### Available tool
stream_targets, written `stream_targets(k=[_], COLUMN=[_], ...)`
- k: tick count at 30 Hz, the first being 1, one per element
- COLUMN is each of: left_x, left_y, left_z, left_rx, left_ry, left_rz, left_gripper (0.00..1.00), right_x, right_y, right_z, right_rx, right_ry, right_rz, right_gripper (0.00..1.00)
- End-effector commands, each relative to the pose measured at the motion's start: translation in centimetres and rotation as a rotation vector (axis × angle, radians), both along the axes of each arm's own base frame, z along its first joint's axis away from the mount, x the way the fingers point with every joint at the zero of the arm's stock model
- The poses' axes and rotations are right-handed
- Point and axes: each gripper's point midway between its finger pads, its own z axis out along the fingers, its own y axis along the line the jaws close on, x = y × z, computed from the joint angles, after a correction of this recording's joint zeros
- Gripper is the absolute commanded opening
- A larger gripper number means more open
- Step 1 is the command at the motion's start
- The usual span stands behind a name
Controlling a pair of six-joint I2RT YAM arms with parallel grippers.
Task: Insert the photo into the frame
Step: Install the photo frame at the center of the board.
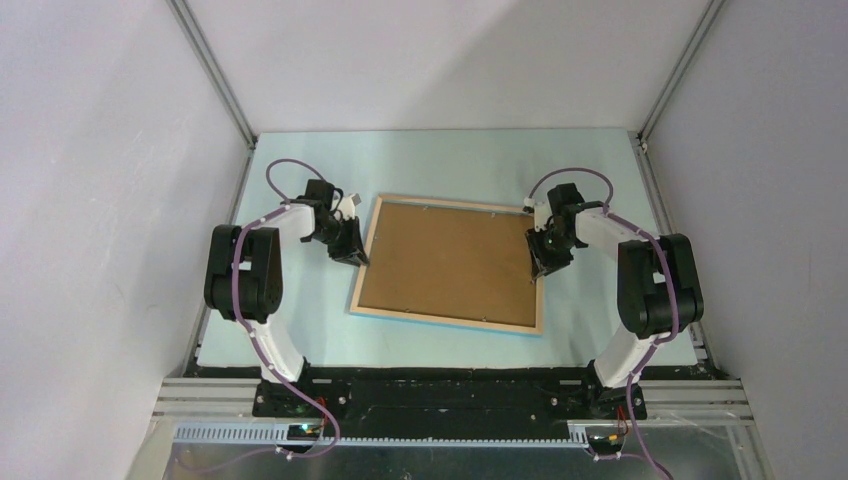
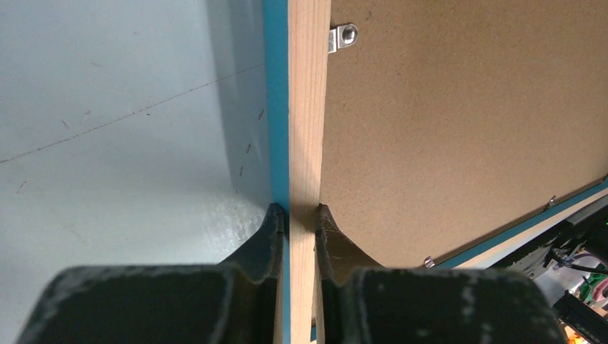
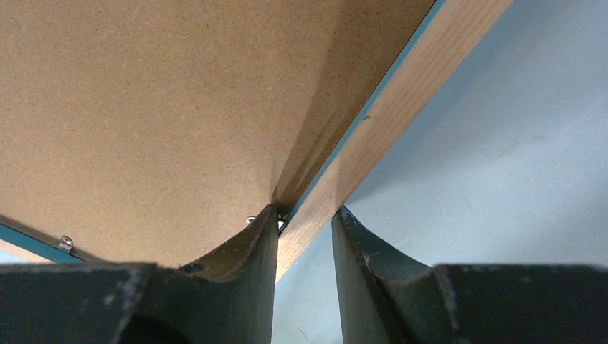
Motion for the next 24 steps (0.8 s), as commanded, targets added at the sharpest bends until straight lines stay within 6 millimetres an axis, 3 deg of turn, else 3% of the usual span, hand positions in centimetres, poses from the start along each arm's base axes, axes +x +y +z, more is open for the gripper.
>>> stream_targets(k=[1,24], left_x=[-2.1,-2.1], left_y=[-1.1,-1.0], left_z=[-2.5,-2.6], left_rx=[-0.035,-0.034], left_ry=[0.094,0.098], left_rz=[-0.027,-0.022], left_gripper=[0.0,0.0], right_x=[-1.2,-2.3], right_y=[0.7,1.1], right_z=[-0.7,-1.0], right_rx=[0.018,0.021], right_ry=[0.036,0.075], right_rz=[0.062,0.117], right_gripper=[0.32,0.43])
